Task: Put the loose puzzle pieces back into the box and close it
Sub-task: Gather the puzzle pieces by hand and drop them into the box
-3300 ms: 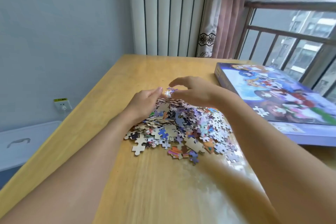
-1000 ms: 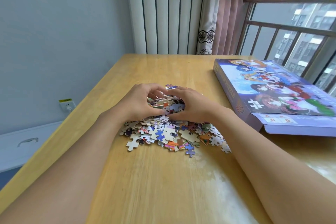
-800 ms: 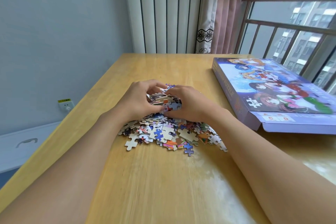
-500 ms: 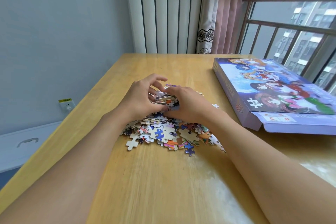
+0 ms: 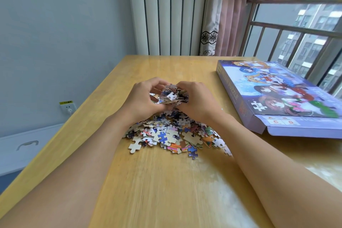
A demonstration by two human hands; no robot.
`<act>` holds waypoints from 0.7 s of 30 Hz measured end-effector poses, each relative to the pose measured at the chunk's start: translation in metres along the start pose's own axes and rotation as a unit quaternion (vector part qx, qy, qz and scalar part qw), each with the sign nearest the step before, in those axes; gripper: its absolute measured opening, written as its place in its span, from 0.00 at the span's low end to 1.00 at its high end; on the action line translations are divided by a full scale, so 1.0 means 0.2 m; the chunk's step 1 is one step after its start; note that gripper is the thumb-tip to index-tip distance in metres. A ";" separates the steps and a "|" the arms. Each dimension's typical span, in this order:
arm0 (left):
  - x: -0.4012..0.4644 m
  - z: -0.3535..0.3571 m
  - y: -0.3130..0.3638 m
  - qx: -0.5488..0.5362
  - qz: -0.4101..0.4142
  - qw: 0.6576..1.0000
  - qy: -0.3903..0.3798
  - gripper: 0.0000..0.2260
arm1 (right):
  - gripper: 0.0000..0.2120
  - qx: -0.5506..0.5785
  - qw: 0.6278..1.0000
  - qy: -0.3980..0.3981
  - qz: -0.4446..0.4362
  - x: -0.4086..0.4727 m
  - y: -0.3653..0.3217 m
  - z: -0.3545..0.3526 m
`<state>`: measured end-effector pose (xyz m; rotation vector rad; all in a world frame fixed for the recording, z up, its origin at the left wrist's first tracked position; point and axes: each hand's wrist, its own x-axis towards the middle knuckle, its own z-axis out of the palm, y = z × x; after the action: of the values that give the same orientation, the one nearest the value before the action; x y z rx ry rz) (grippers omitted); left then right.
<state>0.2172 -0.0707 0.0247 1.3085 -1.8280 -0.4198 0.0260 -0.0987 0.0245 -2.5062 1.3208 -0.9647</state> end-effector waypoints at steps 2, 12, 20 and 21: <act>0.00 0.00 0.00 -0.006 -0.003 1.000 0.002 0.28 | 0.11 0.049 0.998 0.022 0.021 0.00 0.01 -0.01; 0.00 0.00 -0.01 -0.020 -0.036 0.999 -0.033 0.35 | 0.11 0.295 0.951 0.058 0.073 0.00 0.03 -0.08; -0.01 0.05 0.01 -0.124 -0.048 0.990 -0.039 0.09 | 0.20 0.543 0.816 -0.025 0.198 -0.03 0.07 -0.07; -0.01 0.05 0.01 -0.126 -0.047 0.990 -0.035 0.08 | 0.19 0.542 0.816 -0.036 0.198 -0.03 0.08 -0.07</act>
<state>0.2079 -0.0712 0.0186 1.2213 -1.7093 -0.7307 0.0044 -0.1012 0.0258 -1.3150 0.8073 -1.0616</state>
